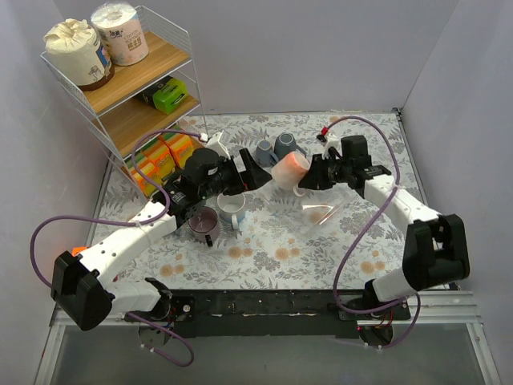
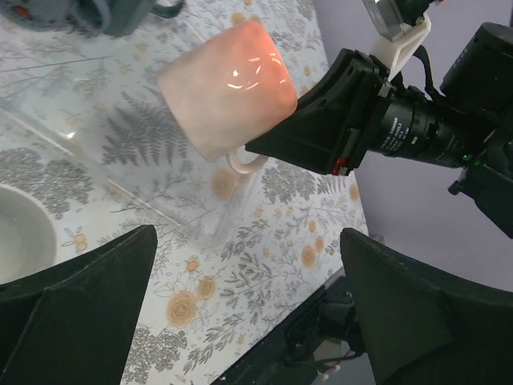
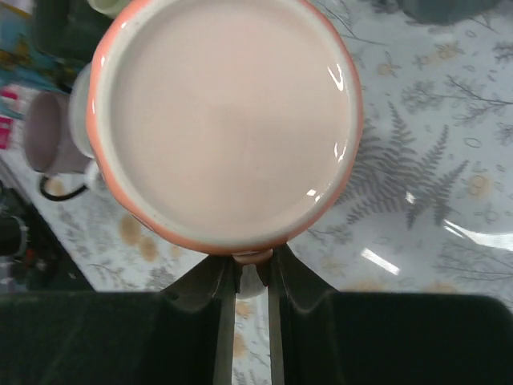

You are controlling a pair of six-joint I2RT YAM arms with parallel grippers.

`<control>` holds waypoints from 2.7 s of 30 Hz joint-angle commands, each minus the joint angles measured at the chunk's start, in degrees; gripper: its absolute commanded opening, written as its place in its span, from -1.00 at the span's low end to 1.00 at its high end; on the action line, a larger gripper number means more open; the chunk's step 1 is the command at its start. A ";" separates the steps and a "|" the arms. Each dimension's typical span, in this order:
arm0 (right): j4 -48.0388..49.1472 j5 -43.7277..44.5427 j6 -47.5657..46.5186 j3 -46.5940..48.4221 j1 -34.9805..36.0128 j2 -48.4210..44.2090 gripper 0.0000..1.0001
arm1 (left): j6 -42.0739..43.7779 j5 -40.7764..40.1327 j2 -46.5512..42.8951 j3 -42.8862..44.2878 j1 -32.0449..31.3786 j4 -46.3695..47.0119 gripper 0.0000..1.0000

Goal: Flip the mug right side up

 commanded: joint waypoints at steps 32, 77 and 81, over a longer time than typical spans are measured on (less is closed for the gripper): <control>56.56 -18.23 60.99 -7.12 0.73 -18.18 -0.97 | -5.29 15.38 0.14 -5.08 0.18 35.76 0.72; 47.51 -11.38 49.23 -6.42 7.50 -19.76 -0.97 | -9.35 16.96 5.24 -3.32 -0.87 44.12 -0.62; 47.60 -10.15 47.73 -6.42 8.55 -20.21 -0.97 | -10.14 15.29 4.80 -3.50 -0.87 44.21 -0.67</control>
